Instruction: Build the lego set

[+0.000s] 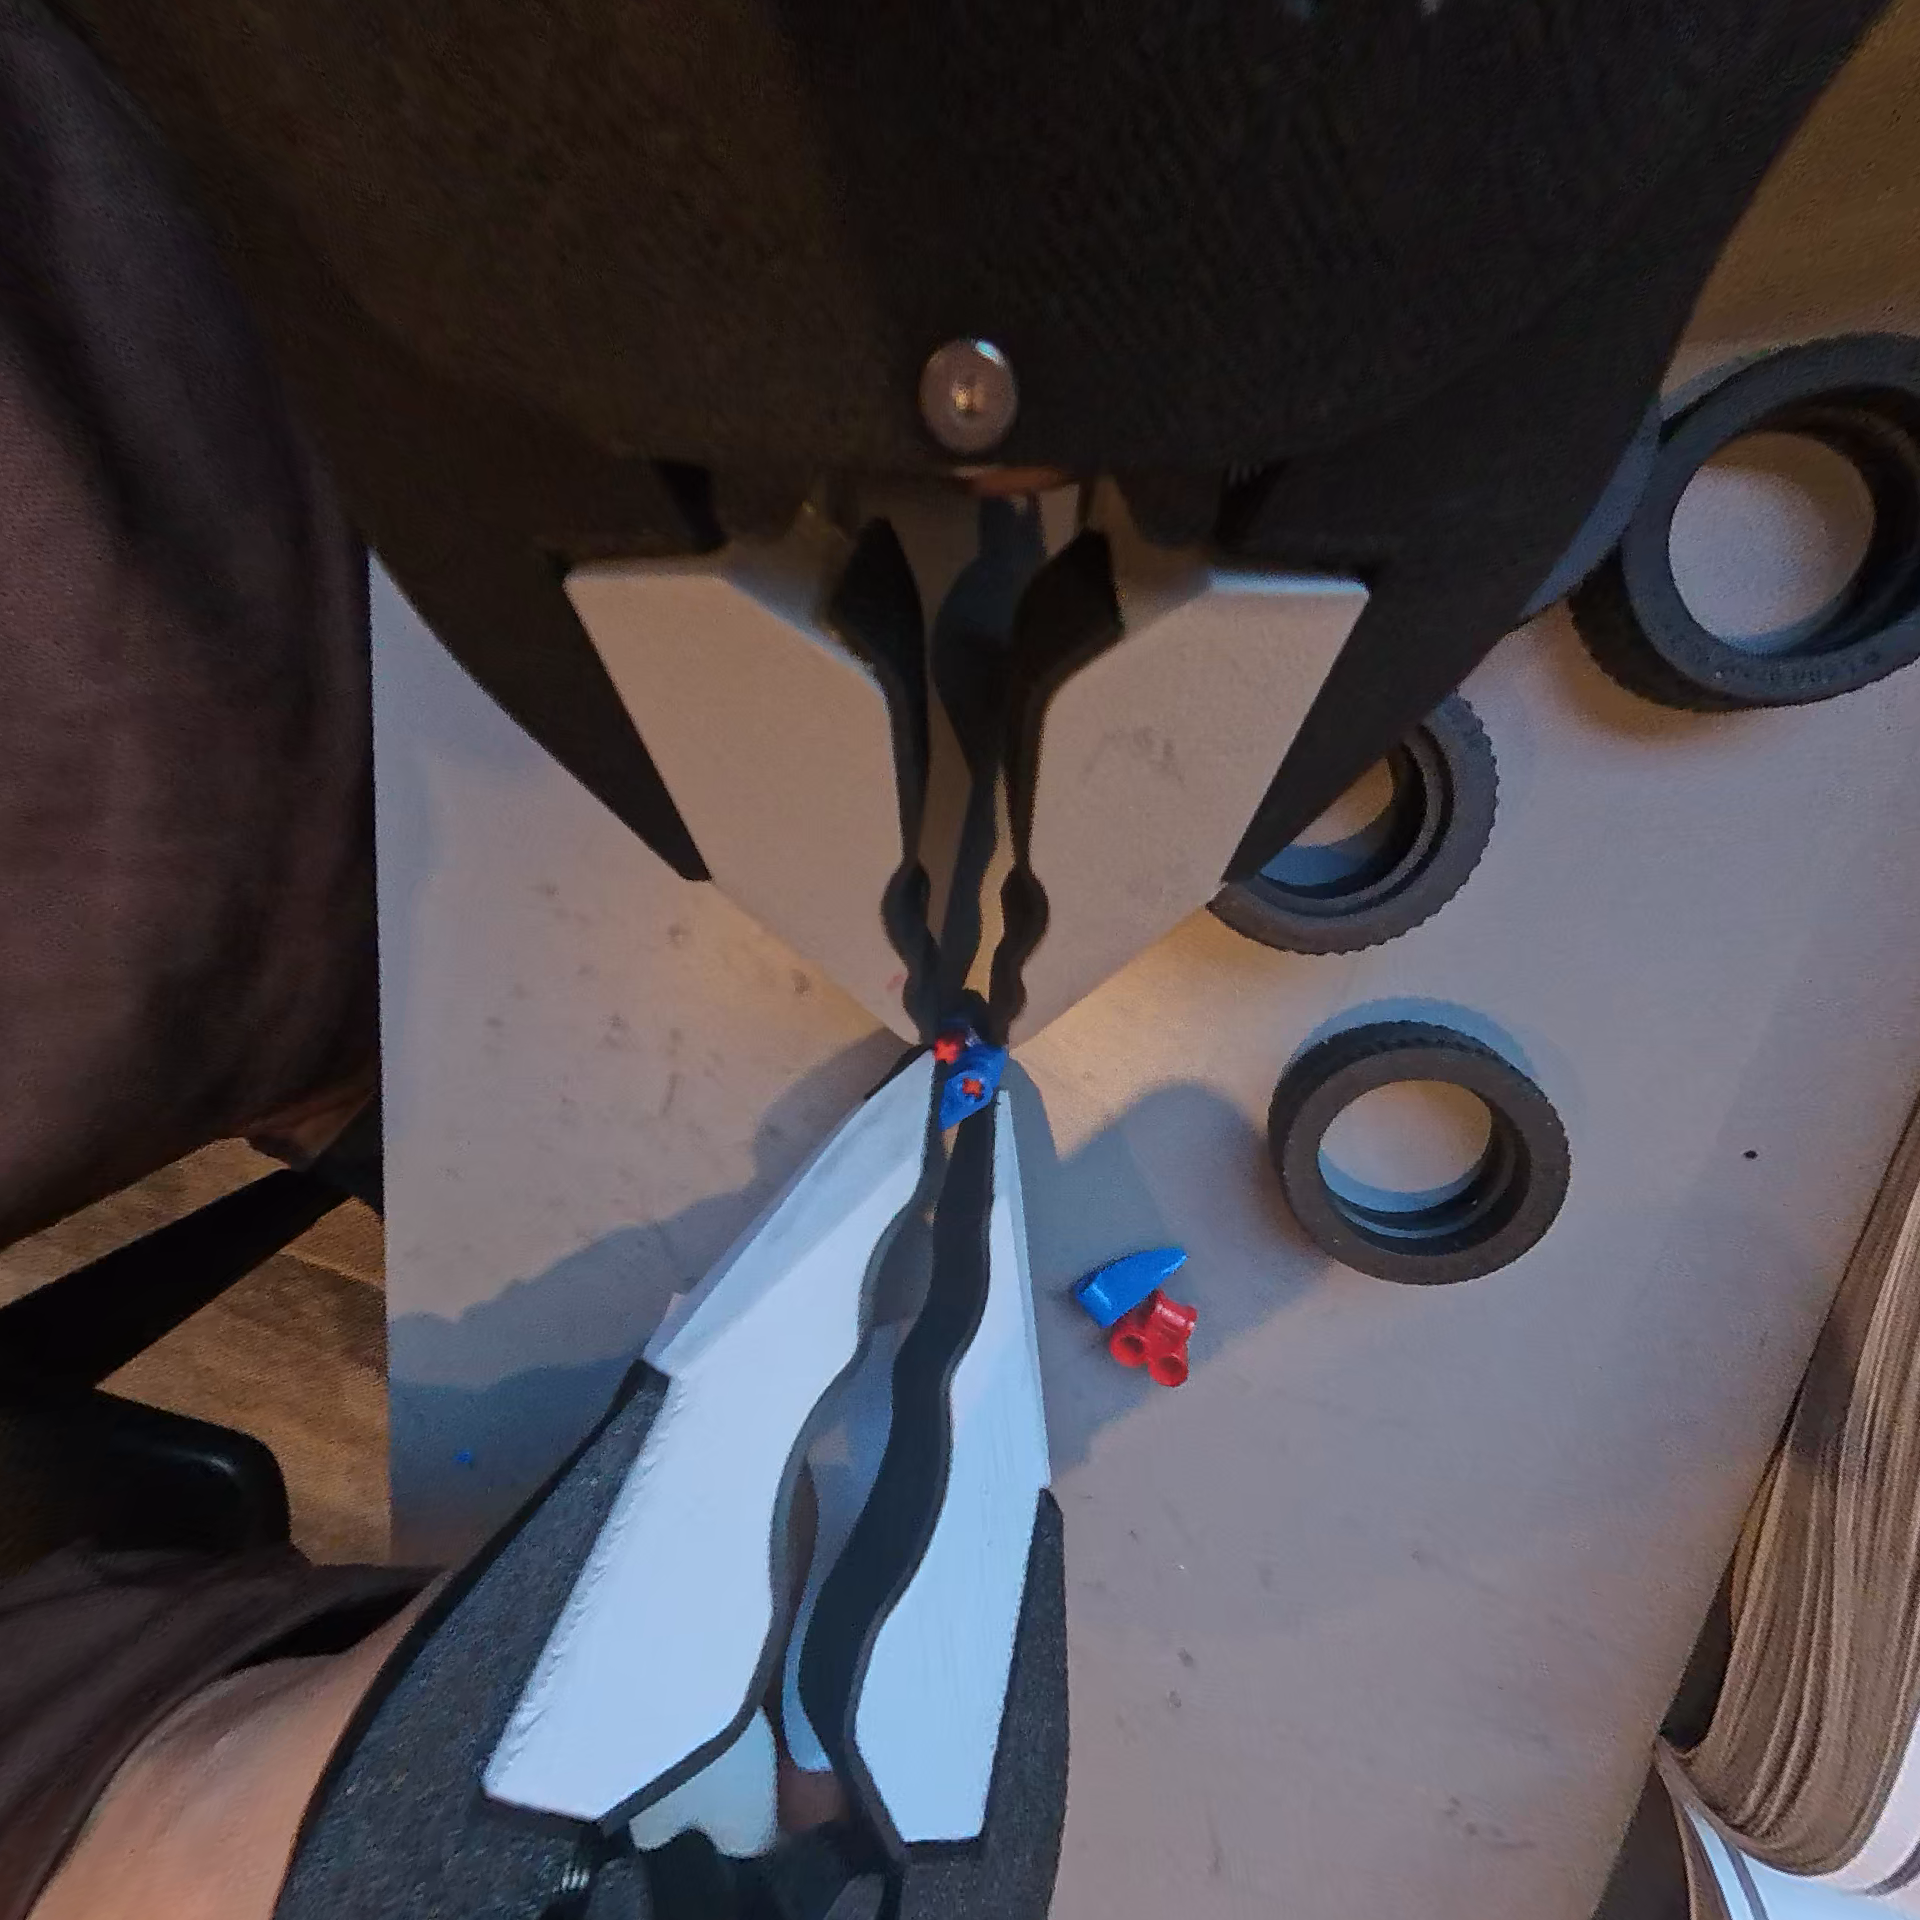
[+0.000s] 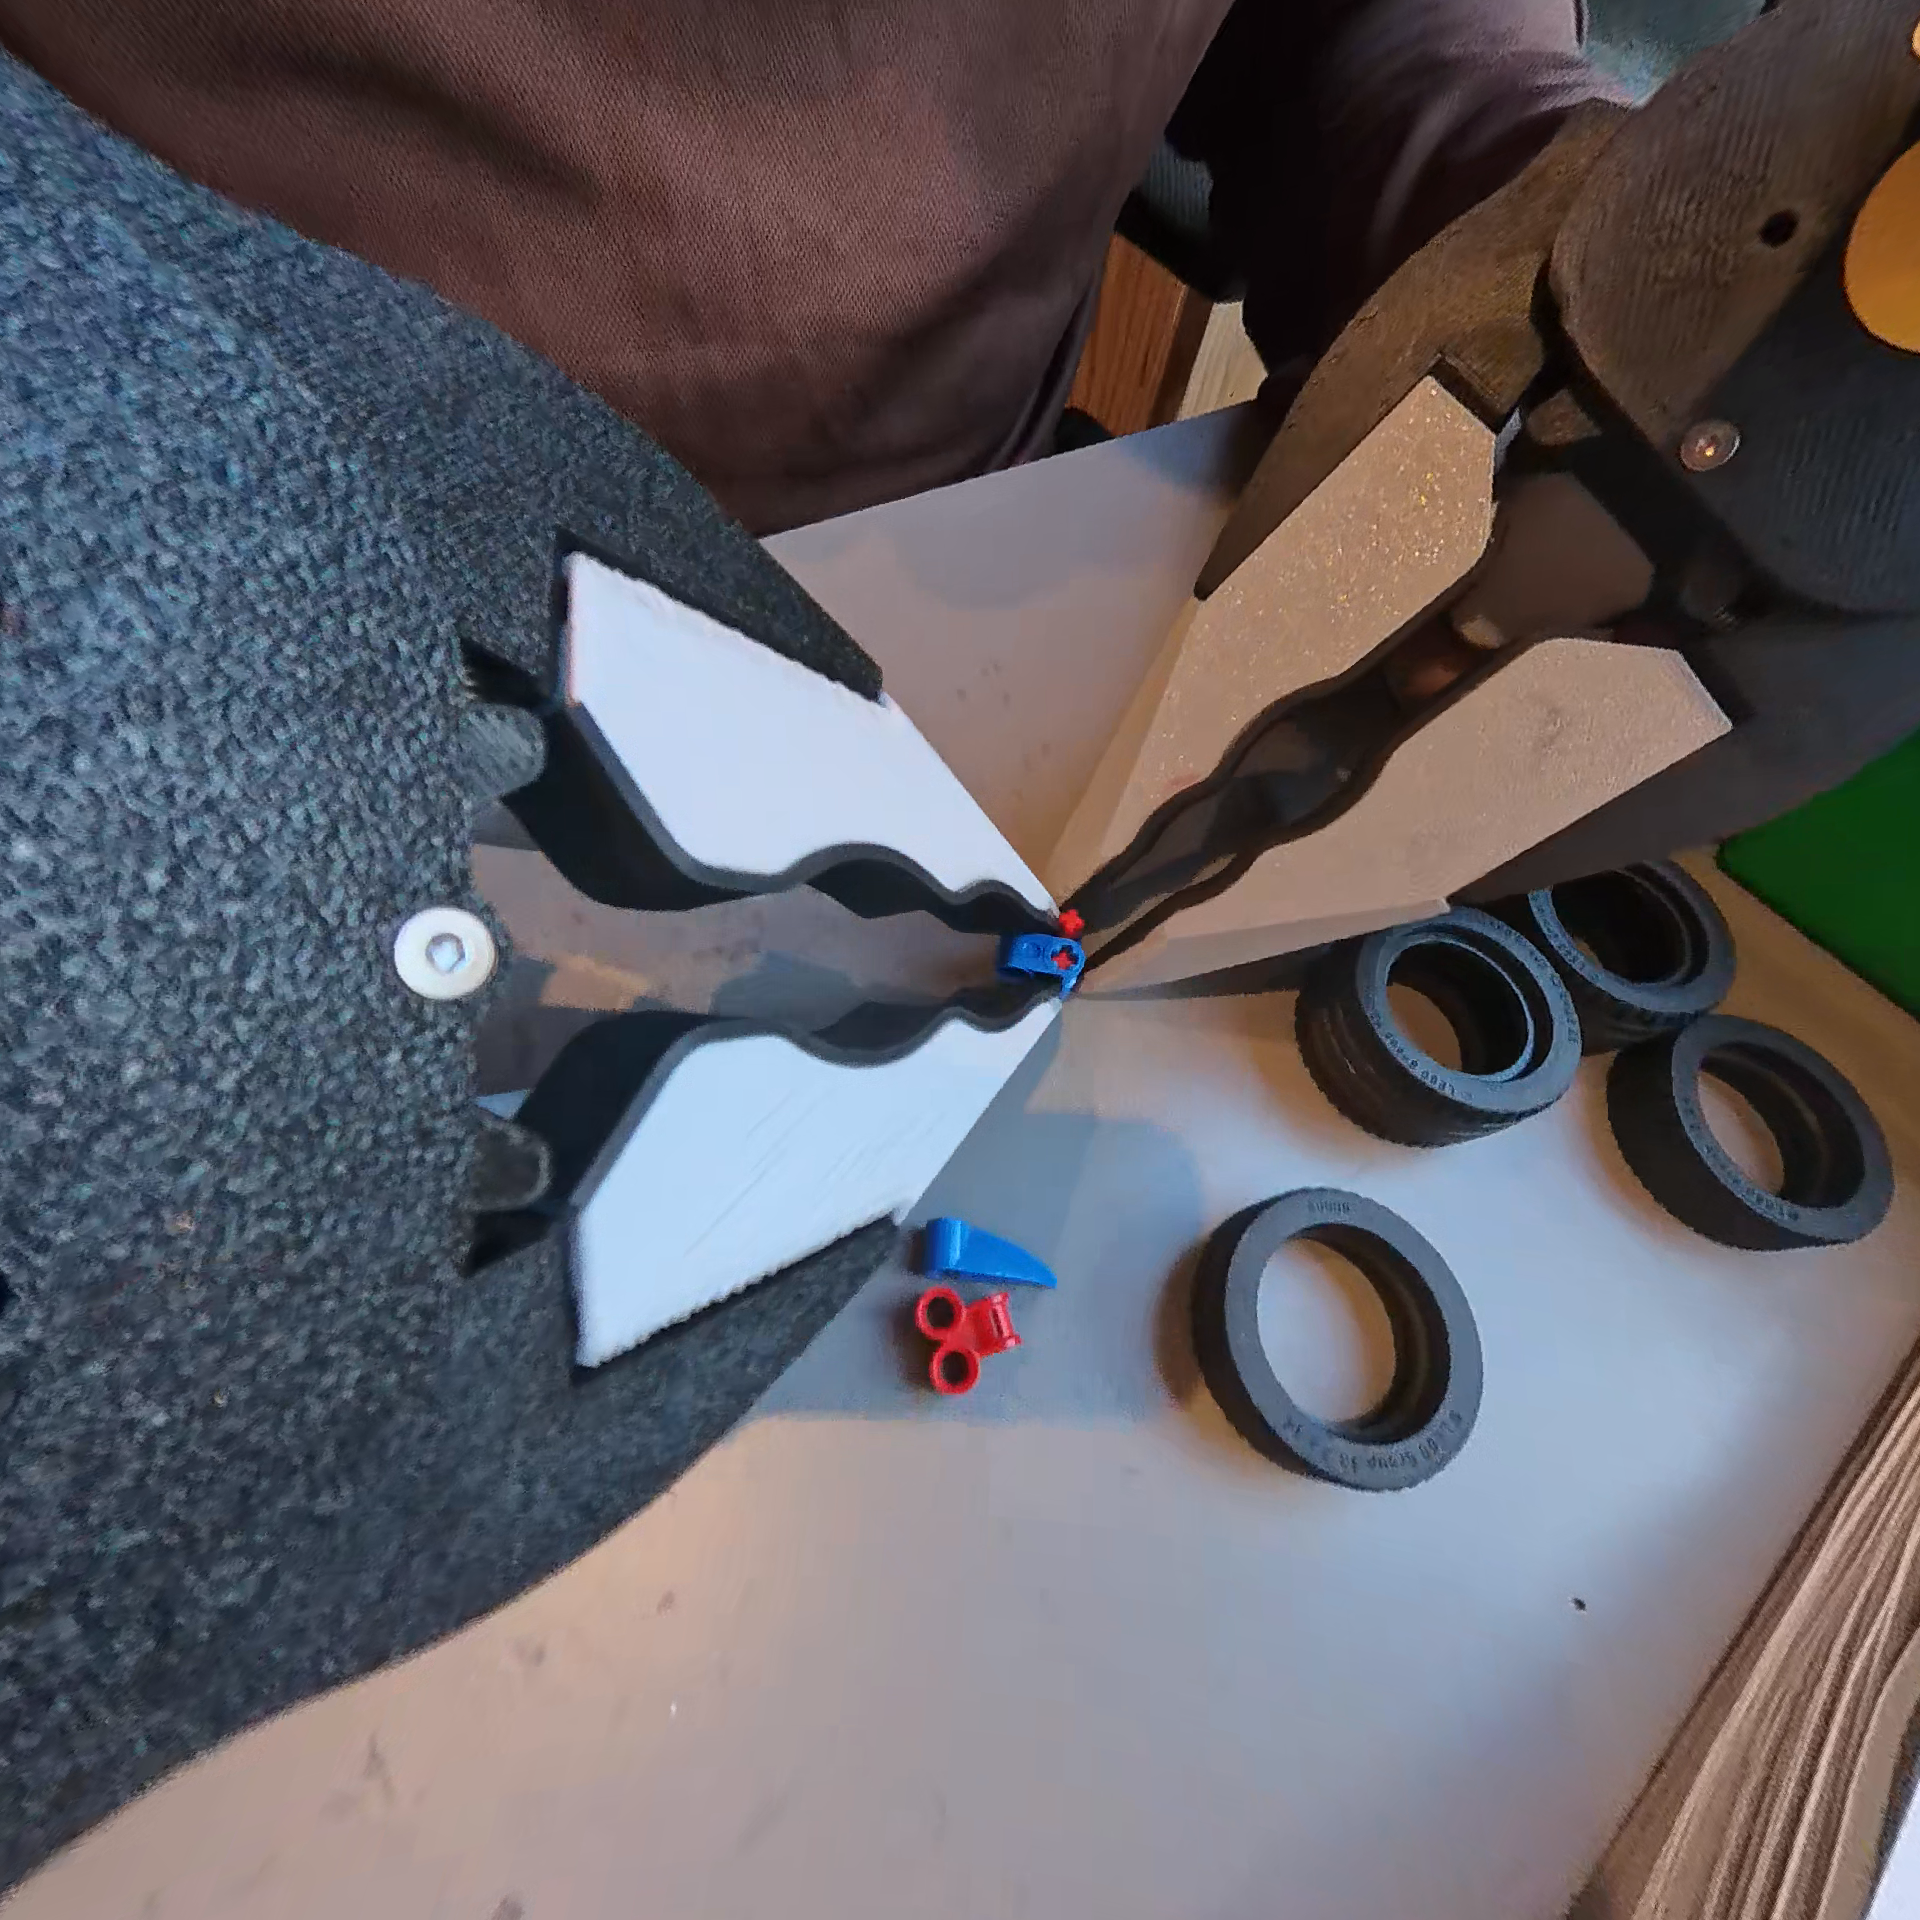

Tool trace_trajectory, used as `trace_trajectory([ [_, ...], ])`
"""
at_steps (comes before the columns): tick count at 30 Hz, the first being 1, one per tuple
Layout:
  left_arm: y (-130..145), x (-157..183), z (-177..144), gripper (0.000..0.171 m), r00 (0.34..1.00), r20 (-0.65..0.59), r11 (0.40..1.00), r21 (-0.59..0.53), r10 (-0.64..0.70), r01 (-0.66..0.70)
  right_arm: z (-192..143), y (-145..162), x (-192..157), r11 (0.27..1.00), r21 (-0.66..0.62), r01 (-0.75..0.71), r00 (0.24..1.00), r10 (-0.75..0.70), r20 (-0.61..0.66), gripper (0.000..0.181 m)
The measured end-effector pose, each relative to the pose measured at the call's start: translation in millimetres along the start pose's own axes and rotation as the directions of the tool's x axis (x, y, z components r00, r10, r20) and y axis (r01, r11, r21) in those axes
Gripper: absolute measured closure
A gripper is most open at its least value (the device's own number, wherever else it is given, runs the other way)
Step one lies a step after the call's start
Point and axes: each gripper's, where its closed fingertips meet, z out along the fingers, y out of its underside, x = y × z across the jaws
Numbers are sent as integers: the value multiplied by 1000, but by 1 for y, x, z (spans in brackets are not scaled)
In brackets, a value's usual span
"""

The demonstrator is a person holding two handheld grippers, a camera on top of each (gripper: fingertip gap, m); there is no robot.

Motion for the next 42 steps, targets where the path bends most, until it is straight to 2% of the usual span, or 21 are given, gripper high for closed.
trace_trajectory([
  [5, 0, 0, 0, 165, 1000, -10, 1000, 14, -6, 6, 0, 0, 0, 999, 22, -30, 1000, 29, 10, 171],
  [11, -1, -2, 0, 164, 1000, 6, 1000, 26, -6, 6, -1, -2, 3, 998, 61, 4, 996, 1, -84, 171],
  [14, 0, -3, 0, 166, 1000, 23, 1000, 24, -1, 1, -4, -2, 8, 995, 55, 80, 982, -69, -175, 156],
  [17, -1, -9, -1, 166, 998, 24, 998, 36, -51, 50, -13, -1, 10, 985, 47, 168, 954, -151, -260, 155],
  [21, -2, -6, -3, 166, 996, -36, 995, 42, -86, 88, -16, 3, 9, 977, 34, 212, 933, -192, -303, 155],
  [31, -3, -2, -4, 162, 992, -76, 994, 46, -96, 100, -3, 6, 7, 974, 34, 222, 931, -202, -303, 161],
  [36, -1, 2, -5, 154, 993, -90, 996, 44, -73, 77, -6, 5, 7, 974, 41, 222, 930, -199, -308, 161],
  [42, 6, 6, -8, 152, 999, -50, 999, 29, -17, 18, -5, 8, 8, 976, 48, 212, 935, -188, -301, 162],
])
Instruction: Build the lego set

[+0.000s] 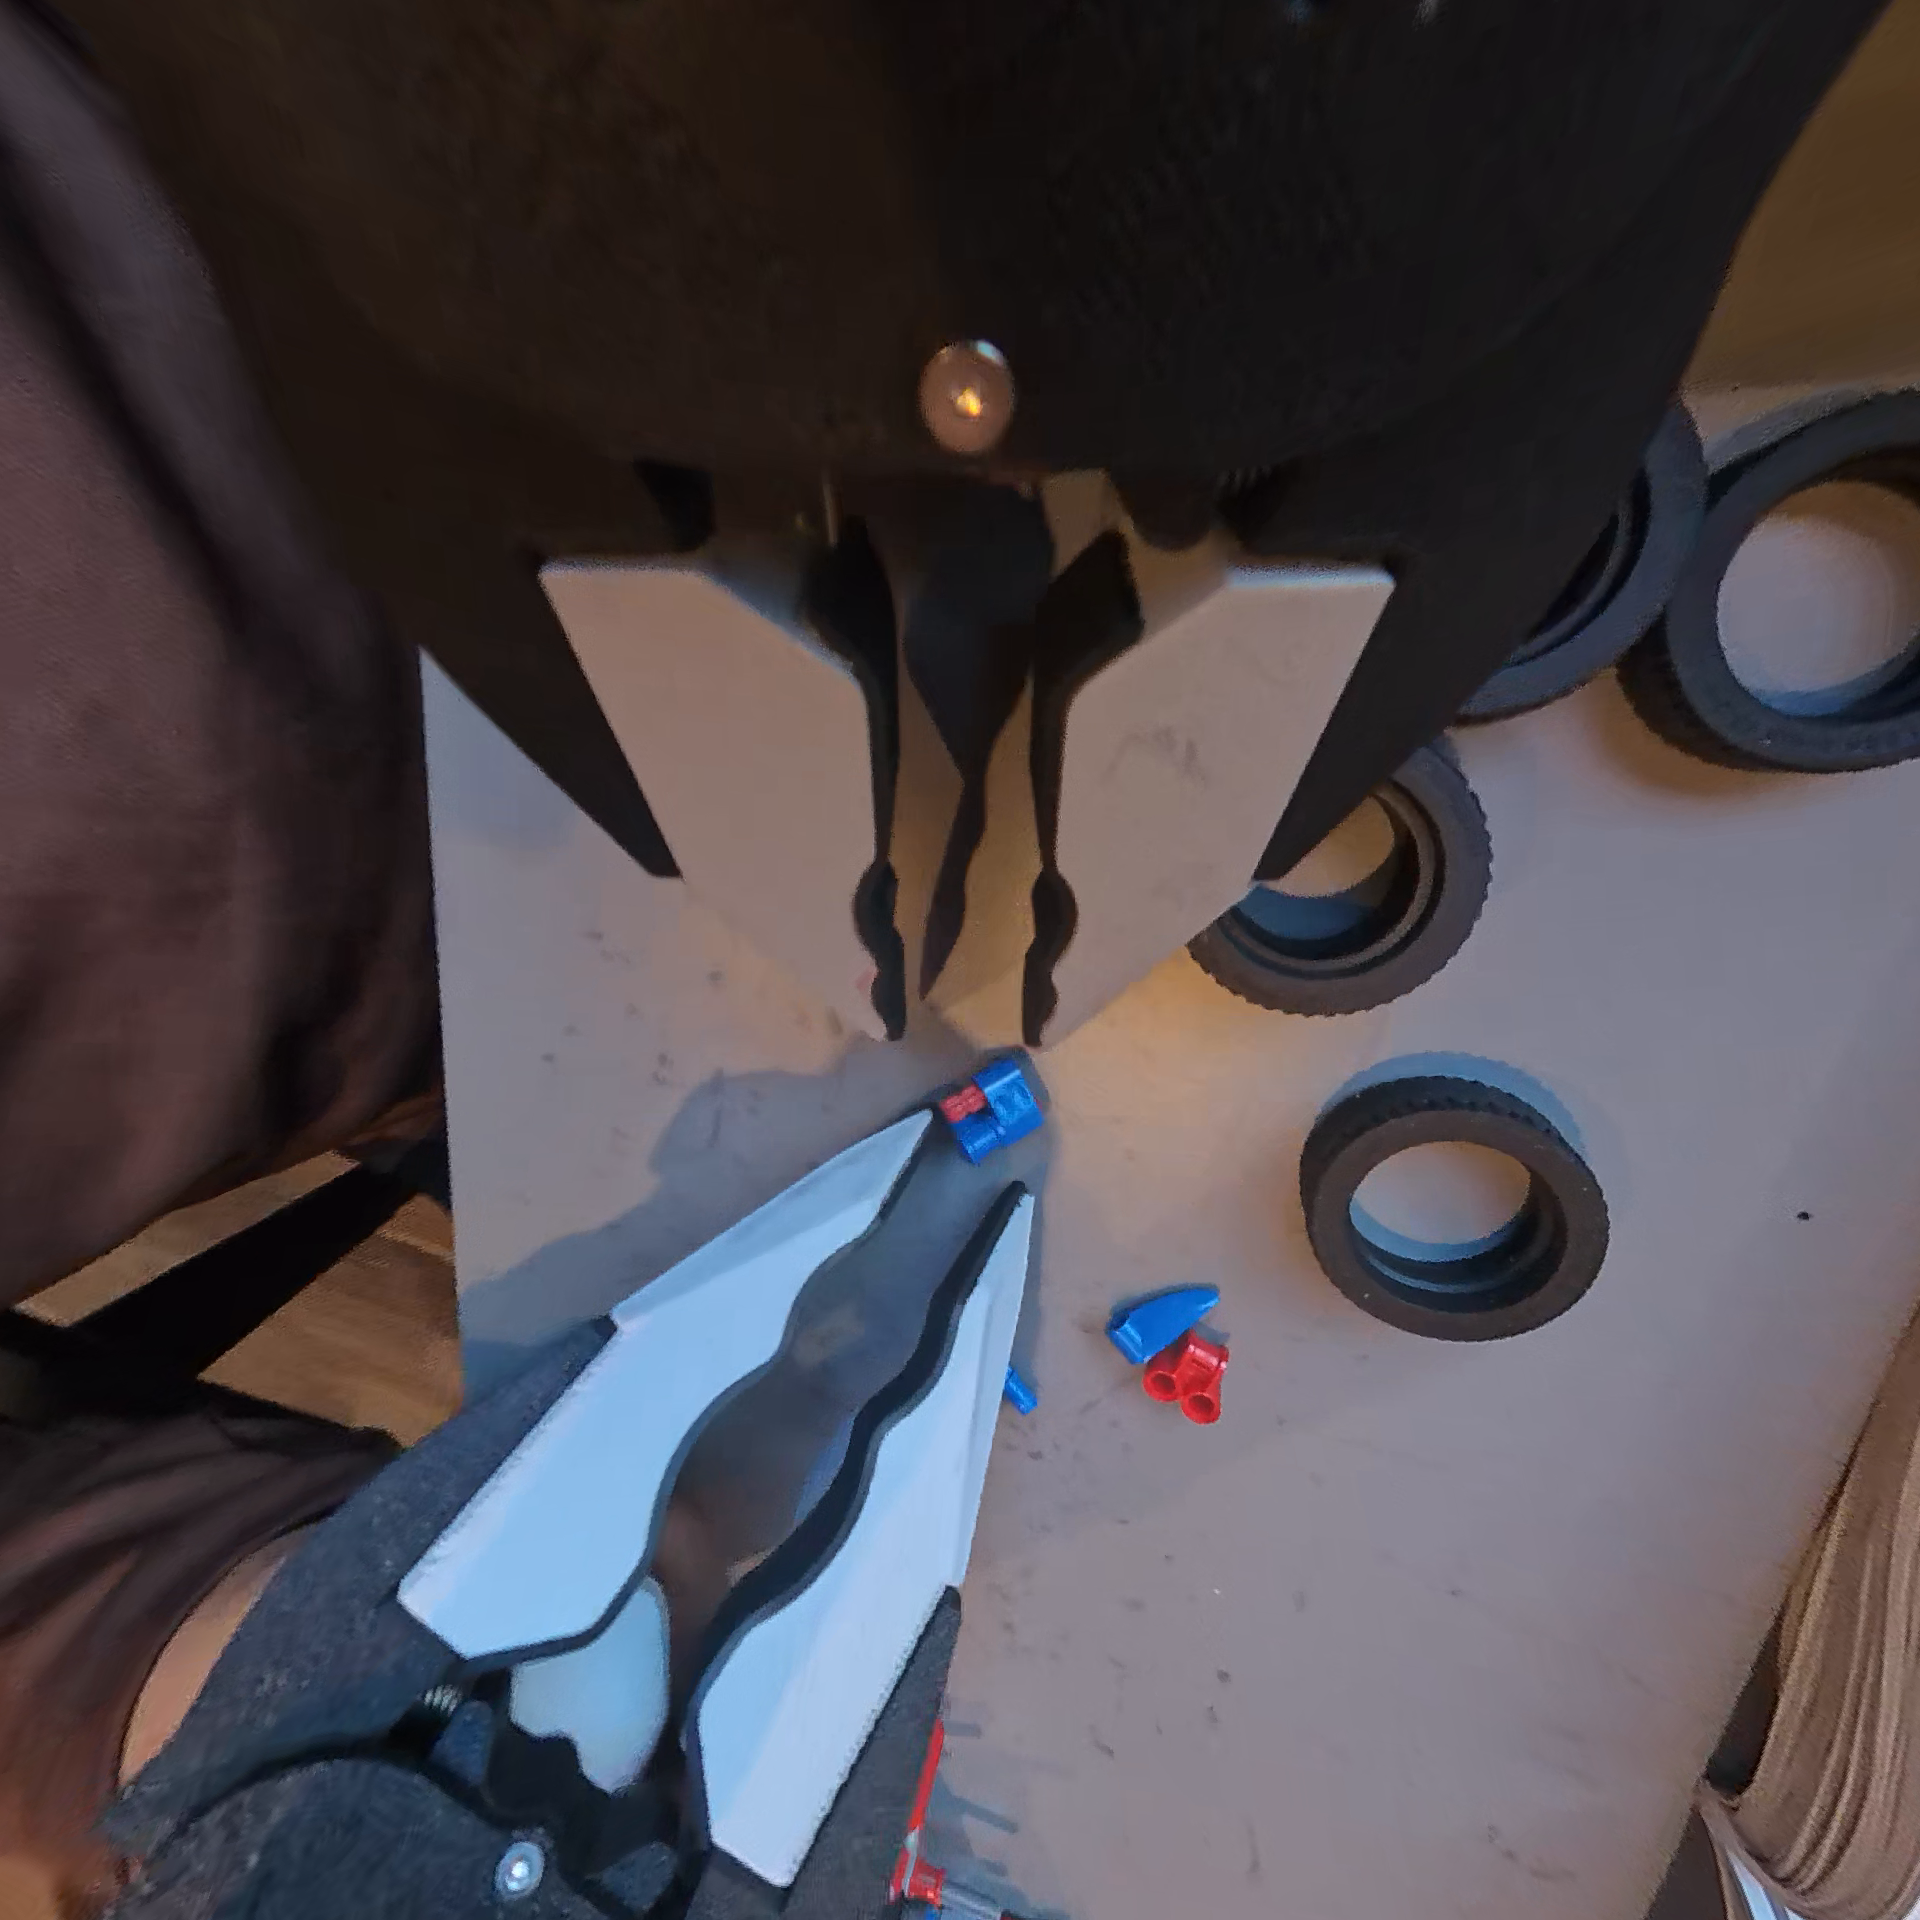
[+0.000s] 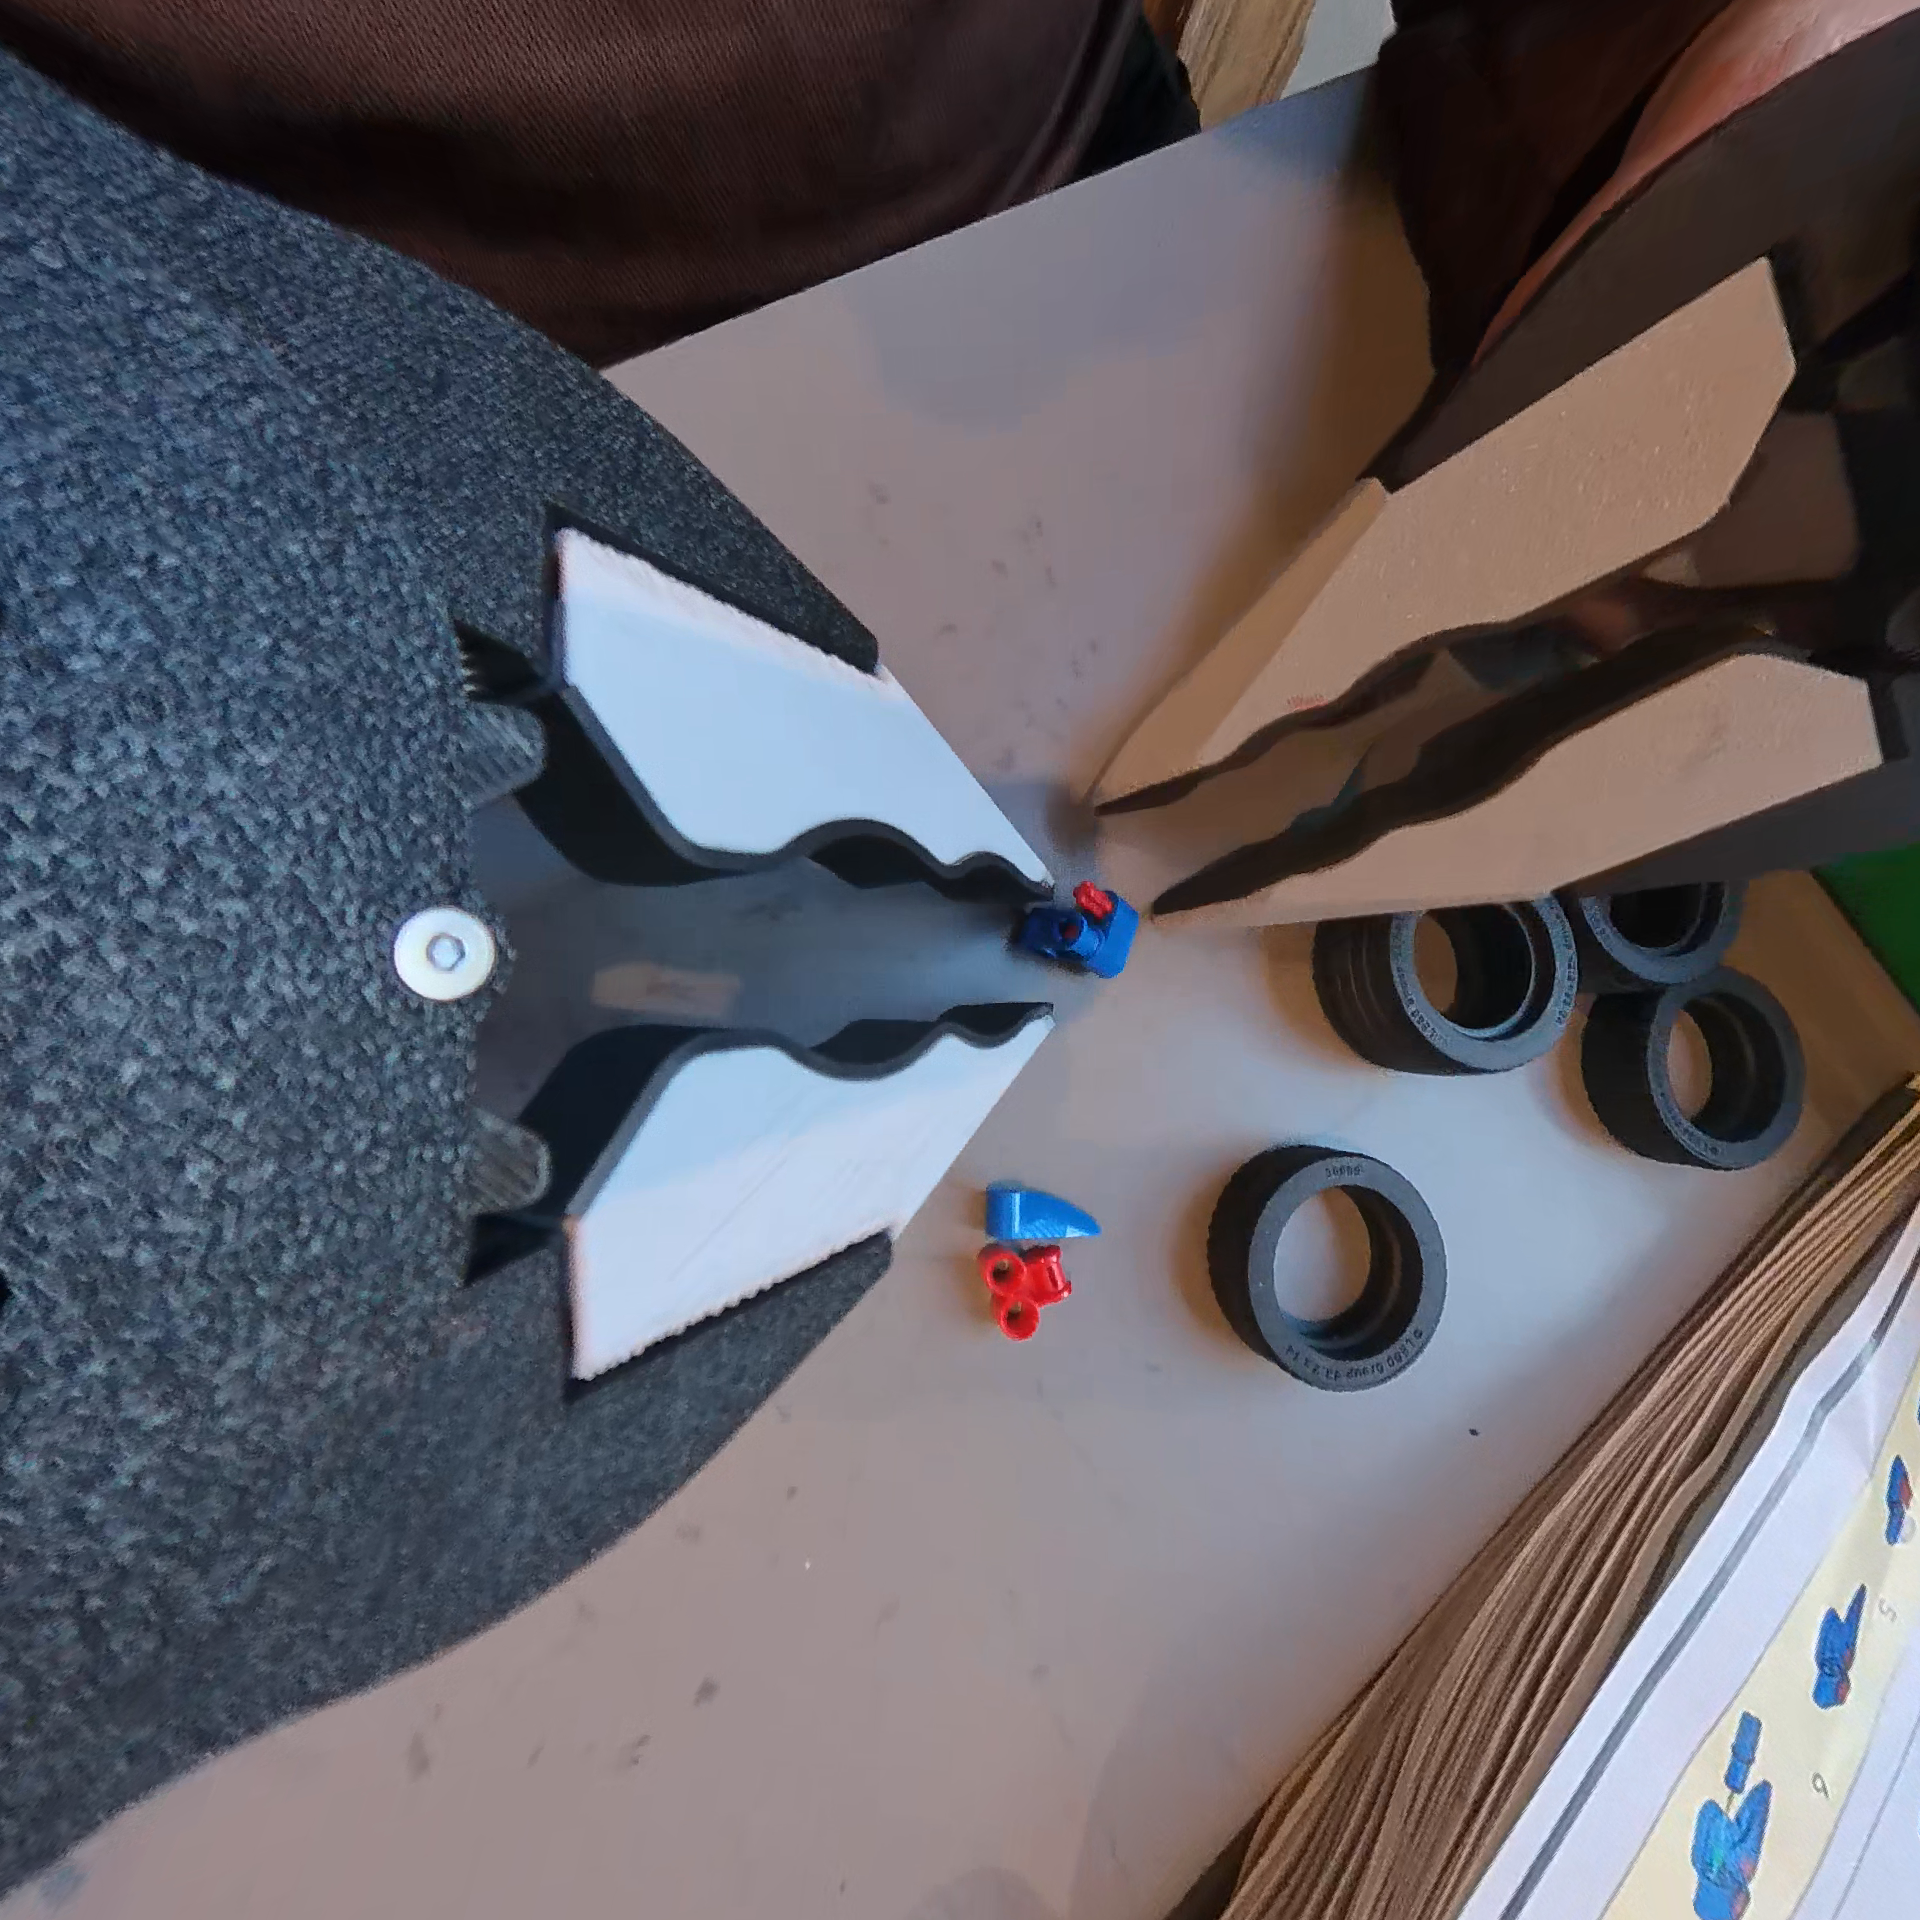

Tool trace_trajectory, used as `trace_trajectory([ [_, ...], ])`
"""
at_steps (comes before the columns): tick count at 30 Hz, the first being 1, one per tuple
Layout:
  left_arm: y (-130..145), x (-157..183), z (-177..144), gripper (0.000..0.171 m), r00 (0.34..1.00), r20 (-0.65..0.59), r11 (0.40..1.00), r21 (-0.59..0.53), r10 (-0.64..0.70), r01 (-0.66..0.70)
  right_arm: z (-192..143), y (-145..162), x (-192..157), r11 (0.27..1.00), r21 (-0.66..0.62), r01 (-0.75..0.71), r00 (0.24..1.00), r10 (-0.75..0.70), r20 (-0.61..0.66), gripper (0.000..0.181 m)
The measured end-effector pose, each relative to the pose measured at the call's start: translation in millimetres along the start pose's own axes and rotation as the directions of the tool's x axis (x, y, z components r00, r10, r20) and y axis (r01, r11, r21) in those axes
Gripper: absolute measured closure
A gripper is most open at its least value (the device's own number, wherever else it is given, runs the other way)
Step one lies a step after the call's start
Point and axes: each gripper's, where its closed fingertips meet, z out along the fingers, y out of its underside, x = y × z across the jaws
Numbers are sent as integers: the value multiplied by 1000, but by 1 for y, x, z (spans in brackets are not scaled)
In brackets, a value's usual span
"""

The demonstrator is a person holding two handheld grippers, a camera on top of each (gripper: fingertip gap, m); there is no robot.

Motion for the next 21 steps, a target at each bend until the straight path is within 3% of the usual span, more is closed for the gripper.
trace_trajectory([
  [6, 9, -3, -15, 144, 981, 166, 994, 17, 103, -107, -4, -2, -3, 999, 46, -7, 1000, 8, -16, 162],
  [10, 0, -4, -27, 152, 926, 318, 968, 79, 202, -238, -7, -4, -2, 996, 87, 14, 999, -10, -49, 162],
  [15, 6, -5, -21, 149, 938, 283, 975, 30, 201, -219, -6, -5, 1, 995, 90, 38, 997, -31, -77, 162],
  [21, 0, -3, -26, 150, 945, 271, 973, 89, 182, -213, -5, -4, 5, 996, 86, 32, 995, -24, -97, 162],
])
